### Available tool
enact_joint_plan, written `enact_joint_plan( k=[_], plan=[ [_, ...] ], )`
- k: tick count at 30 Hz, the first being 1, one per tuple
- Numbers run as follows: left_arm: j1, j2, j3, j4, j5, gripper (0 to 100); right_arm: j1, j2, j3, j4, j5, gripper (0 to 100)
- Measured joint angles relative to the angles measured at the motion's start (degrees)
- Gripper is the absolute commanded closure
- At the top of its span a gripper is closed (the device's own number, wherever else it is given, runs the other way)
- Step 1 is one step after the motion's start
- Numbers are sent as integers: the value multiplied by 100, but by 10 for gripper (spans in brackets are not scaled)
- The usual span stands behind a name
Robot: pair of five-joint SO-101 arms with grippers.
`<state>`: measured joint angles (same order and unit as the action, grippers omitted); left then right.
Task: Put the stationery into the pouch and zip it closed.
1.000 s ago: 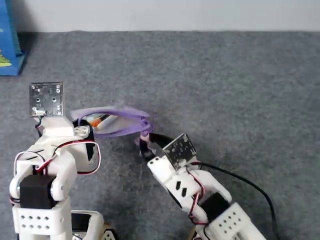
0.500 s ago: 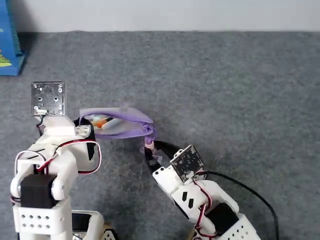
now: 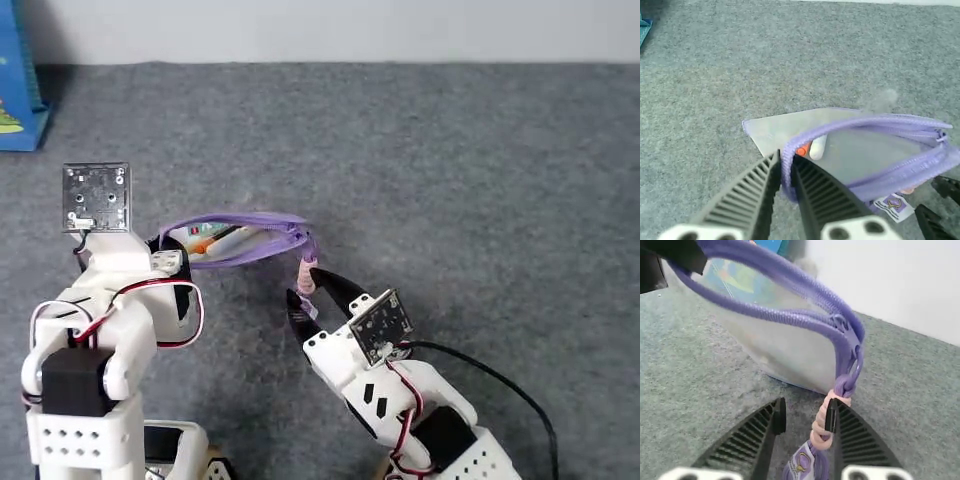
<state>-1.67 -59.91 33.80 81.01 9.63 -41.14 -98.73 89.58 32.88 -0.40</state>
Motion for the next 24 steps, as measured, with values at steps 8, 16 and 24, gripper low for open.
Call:
enact_joint_plan(
  k=[8, 16, 24],
  plan=[
    [0, 0, 0, 0, 0, 985, 396, 88, -492, 747, -88, 853],
    [0, 0, 0, 0, 0, 985, 422, 1767, -1222, 571, -519, 852],
    [0, 0, 44, 0, 0, 985, 404, 3560, -1697, -352, -774, 854]
  ],
)
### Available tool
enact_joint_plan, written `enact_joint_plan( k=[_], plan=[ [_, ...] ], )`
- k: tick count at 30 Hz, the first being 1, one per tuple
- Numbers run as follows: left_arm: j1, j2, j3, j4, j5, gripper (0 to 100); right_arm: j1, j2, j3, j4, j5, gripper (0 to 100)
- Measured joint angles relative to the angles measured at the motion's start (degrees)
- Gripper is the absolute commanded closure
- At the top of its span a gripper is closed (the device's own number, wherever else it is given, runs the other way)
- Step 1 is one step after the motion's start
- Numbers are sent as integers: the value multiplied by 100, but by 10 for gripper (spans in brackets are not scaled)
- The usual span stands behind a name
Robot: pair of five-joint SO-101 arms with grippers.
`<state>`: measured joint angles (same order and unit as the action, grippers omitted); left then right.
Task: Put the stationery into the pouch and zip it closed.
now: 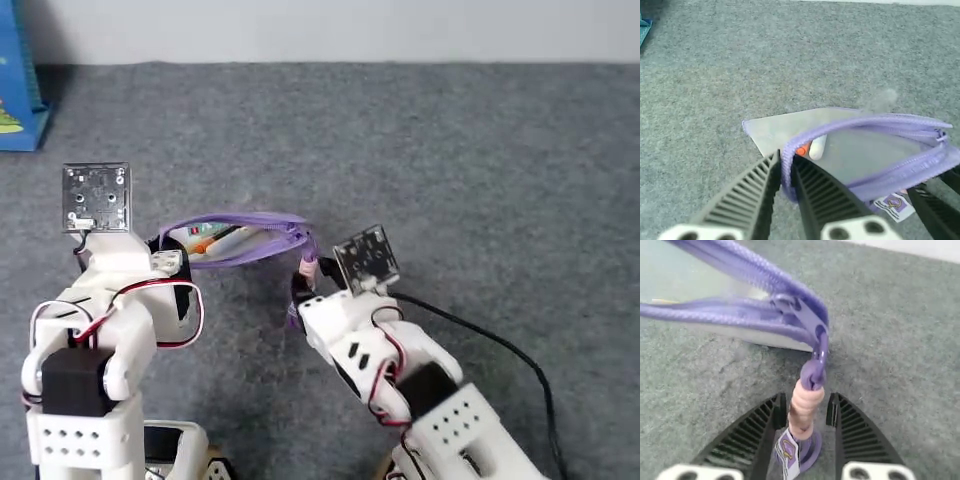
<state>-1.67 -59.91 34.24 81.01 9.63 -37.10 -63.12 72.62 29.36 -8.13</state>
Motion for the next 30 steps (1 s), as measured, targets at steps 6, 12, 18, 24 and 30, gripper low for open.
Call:
enact_joint_plan(
  k=[6, 12, 18, 24, 30],
  plan=[
    [0, -9, 0, 0, 0, 985, 9, 738, -114, -536, 0, 920],
    [0, -9, 0, 0, 0, 985, 167, 818, -114, -624, 0, 993],
    [0, -9, 0, 0, 0, 985, 316, 818, -114, -545, 0, 991],
    [9, 9, 9, -299, 0, 983, 316, 431, -123, 141, 35, 991],
    [97, 18, 18, -527, -62, 927, 44, -844, -123, 1477, 308, 991]
  ],
)
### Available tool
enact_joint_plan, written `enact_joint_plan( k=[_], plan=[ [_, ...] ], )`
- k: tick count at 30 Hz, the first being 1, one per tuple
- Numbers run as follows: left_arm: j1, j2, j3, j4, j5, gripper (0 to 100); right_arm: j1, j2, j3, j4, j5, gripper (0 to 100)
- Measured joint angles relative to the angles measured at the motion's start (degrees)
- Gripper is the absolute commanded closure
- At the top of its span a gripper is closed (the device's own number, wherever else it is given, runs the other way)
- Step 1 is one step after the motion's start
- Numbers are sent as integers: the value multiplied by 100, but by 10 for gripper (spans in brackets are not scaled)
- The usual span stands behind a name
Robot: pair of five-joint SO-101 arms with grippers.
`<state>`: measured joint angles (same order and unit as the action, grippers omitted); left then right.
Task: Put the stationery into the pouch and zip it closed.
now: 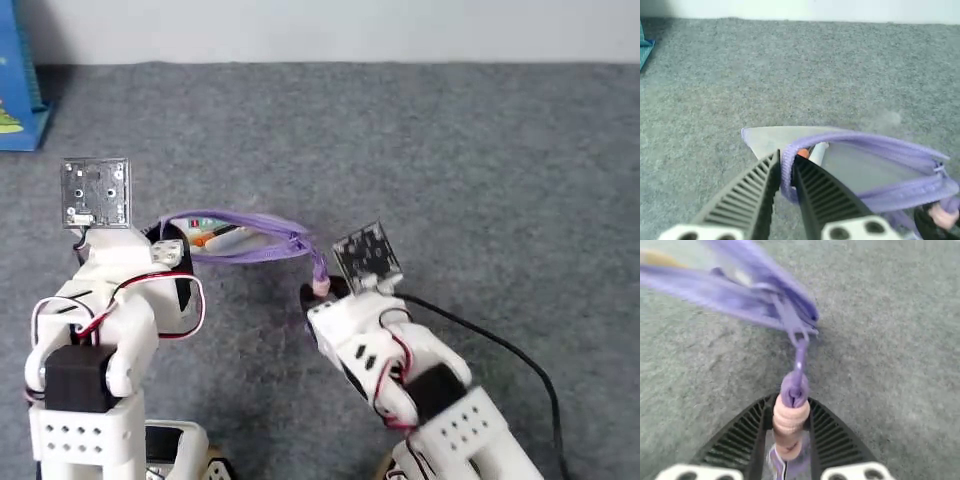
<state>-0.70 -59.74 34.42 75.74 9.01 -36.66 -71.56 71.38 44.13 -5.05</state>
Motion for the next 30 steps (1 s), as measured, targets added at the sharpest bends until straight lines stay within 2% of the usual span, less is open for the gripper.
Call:
enact_joint_plan(
  k=[6, 13, 17, 23, 30],
  plan=[
    [659, 9, 0, -53, 9, 899, -519, -1336, 0, 1424, 70, 991],
    [1327, 9, 0, -396, 123, 812, -1108, -2541, 0, 2453, 70, 991],
    [1697, 97, -9, -703, 255, 812, -1371, -2936, 0, 2593, 70, 991],
    [2391, 1275, -141, -1310, 273, 809, -1486, -3086, 0, 2593, 70, 991],
    [2497, 1723, -492, -1380, 273, 808, -1486, -3086, 0, 2593, 70, 991]
  ],
)
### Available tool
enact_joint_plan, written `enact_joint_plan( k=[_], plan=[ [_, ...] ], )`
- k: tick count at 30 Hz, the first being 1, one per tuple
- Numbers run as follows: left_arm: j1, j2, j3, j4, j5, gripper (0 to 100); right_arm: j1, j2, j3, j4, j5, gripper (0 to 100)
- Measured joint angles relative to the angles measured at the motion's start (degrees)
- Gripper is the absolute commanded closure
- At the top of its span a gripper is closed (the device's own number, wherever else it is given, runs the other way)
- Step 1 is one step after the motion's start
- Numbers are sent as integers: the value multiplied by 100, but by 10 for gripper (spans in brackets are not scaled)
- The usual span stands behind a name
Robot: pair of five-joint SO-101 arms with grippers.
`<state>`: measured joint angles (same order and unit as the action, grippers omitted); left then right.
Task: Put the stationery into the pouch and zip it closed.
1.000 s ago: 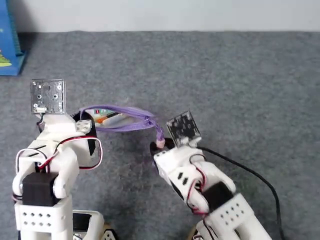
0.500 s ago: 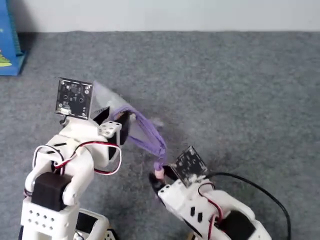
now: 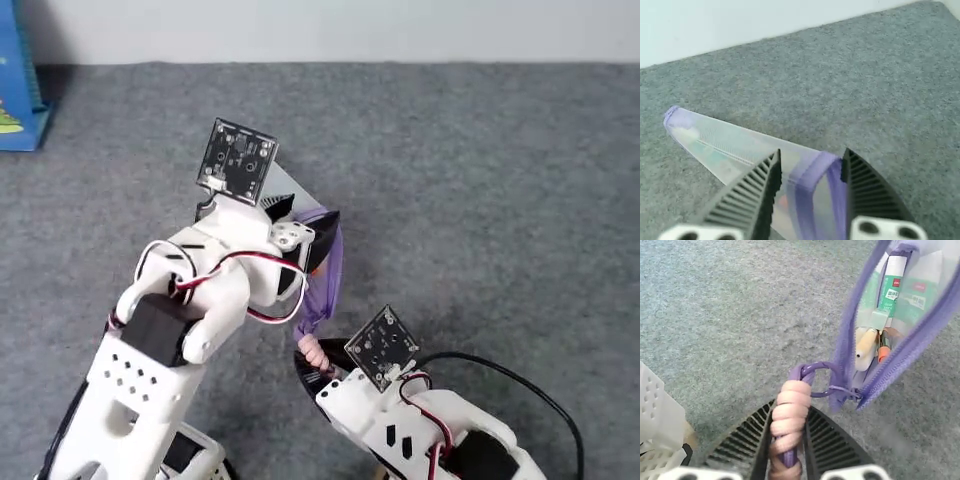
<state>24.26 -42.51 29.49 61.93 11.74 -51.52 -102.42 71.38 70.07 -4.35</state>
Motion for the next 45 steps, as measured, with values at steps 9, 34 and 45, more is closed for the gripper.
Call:
enact_joint_plan(
  k=[9, 34, 45],
  plan=[
    [844, 281, 88, 44, 0, 807, -18, 0, 0, 0, 0, 991],
    [-79, -1635, -70, 1565, -1266, 807, 1222, -167, -316, -141, 9, 991],
    [-70, -2840, 1204, 2180, -2453, 707, 1688, -123, -765, -264, 9, 991]
  ],
)
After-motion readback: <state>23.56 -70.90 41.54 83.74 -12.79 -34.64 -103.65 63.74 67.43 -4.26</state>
